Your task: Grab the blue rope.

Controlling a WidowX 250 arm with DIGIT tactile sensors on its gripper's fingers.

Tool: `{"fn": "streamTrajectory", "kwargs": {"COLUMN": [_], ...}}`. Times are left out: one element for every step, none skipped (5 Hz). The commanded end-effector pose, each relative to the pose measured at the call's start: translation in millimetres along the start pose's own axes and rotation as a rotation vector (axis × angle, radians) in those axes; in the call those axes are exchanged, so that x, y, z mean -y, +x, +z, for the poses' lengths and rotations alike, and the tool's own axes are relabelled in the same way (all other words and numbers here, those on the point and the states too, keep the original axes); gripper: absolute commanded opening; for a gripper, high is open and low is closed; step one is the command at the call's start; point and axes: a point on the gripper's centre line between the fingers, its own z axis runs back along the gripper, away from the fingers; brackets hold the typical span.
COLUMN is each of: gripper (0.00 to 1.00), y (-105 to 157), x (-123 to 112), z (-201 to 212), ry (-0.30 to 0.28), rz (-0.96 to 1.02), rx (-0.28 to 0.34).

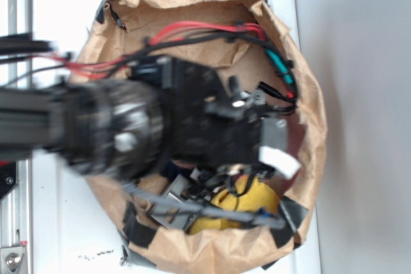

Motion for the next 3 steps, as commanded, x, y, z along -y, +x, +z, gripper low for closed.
{"fn": "streamTrajectory", "kwargs": {"gripper": [1.0,1.0,1.0], "y": [9.3,6.9,-0.3], "x": [12.4,20.8,31.1], "z": [-5.9,-6.3,14.5], "ry": [0.095,0.102,0.048], "rz": [-0.04,-0.075,-0.117], "rx": [-0.006,0.009,0.017]}}
